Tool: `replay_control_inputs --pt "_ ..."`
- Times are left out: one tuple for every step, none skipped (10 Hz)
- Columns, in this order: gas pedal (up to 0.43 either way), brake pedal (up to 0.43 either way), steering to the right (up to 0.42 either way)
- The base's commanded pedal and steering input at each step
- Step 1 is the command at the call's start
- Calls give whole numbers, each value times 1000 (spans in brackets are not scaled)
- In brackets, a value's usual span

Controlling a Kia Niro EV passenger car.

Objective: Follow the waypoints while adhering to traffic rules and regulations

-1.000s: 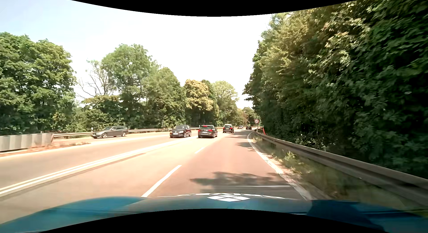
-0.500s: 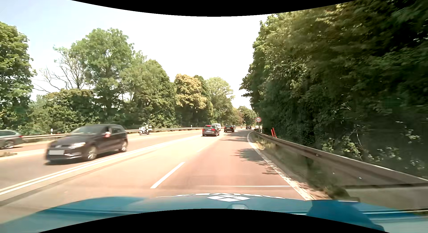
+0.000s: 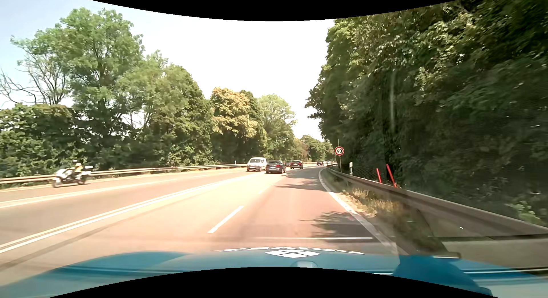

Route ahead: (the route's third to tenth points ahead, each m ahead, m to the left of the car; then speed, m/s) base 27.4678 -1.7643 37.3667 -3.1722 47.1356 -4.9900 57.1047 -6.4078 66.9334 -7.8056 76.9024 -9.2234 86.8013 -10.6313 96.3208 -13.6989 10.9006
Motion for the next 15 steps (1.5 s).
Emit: replay_control_inputs --pt "0 0 12" --pt "0 0 12" --pt "0 0 12" --pt "0 0 12" --pt "0 0 12" --pt "0 0 13" --pt "0 0 13" --pt "0 0 14" --pt "0 0 15" --pt "0 0 17" --pt "0 0 19" --pt "0 0 20" --pt "0 0 21" --pt "0 0 21" --pt "0 0 21"
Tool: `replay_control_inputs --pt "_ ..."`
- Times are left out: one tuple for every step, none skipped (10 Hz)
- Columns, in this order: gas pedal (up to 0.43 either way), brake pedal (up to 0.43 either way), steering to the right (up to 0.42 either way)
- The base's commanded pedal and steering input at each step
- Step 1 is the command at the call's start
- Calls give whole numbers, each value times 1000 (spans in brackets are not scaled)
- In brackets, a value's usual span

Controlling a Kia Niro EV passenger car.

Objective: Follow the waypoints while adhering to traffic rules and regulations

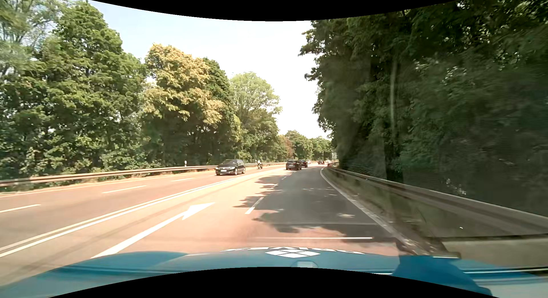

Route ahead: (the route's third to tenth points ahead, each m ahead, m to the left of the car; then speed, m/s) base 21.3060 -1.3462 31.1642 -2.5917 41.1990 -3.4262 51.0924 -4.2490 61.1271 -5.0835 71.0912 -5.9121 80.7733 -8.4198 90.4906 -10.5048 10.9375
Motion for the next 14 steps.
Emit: replay_control_inputs --pt "0 0 22" --pt "0 0 22" --pt "0 0 23" --pt "0 0 23" --pt "0 0 23" --pt "0 0 23" --pt "0 0 23" --pt "0 0 23" --pt "0 0 22" --pt "0 0 22" --pt "0 0 22" --pt "0 0 21" --pt "0 0 20" --pt "0 0 19"
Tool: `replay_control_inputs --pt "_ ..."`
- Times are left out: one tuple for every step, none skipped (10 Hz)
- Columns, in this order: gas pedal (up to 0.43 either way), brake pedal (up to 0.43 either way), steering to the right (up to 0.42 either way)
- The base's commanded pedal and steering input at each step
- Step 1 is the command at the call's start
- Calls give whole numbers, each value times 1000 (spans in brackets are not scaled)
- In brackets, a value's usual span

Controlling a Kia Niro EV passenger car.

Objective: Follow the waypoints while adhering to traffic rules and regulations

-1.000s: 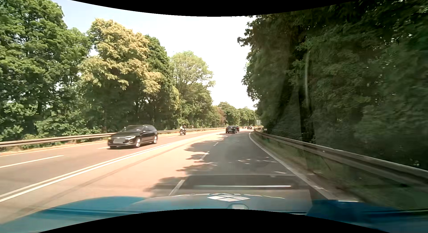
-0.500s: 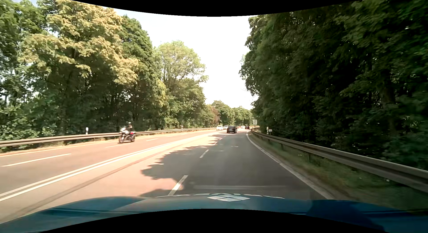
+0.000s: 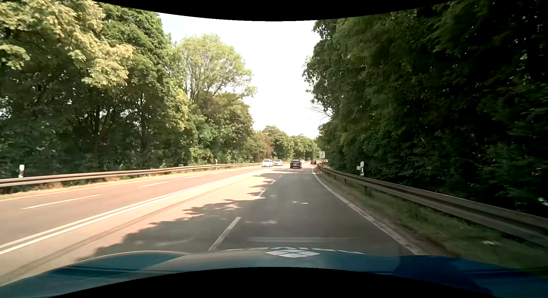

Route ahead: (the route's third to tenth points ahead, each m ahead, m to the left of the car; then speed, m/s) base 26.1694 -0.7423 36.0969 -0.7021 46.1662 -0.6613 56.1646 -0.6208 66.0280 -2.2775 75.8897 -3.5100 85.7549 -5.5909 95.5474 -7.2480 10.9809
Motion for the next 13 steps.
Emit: replay_control_inputs --pt "0 0 14" --pt "0 0 13" --pt "0 0 12" --pt "0 0 13" --pt "0 0 12" --pt "0 0 13" --pt "0 0 12" --pt "0 0 13" --pt "0 0 13" --pt "0 0 13" --pt "0 0 13" --pt "0 0 13" --pt "0 0 13"
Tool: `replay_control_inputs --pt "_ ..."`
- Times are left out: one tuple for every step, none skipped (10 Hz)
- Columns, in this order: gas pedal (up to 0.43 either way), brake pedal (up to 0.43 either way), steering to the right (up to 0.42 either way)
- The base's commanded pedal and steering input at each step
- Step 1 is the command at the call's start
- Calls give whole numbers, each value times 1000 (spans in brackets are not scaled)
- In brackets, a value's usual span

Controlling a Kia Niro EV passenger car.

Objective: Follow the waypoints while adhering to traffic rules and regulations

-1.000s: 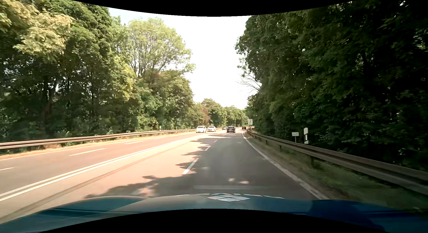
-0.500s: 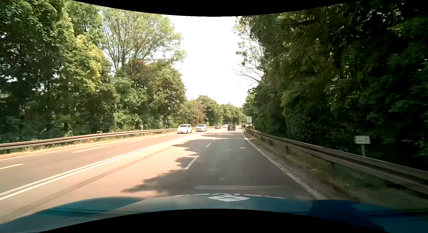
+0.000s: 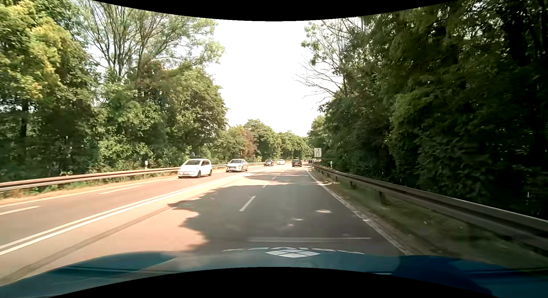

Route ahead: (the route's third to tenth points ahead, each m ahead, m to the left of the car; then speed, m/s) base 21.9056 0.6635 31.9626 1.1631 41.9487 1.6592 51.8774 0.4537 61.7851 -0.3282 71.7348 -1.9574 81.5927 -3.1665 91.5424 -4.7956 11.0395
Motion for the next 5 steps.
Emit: replay_control_inputs --pt "0 0 13" --pt "0 0 13" --pt "0 0 12" --pt "67 0 13" --pt "228 0 12"
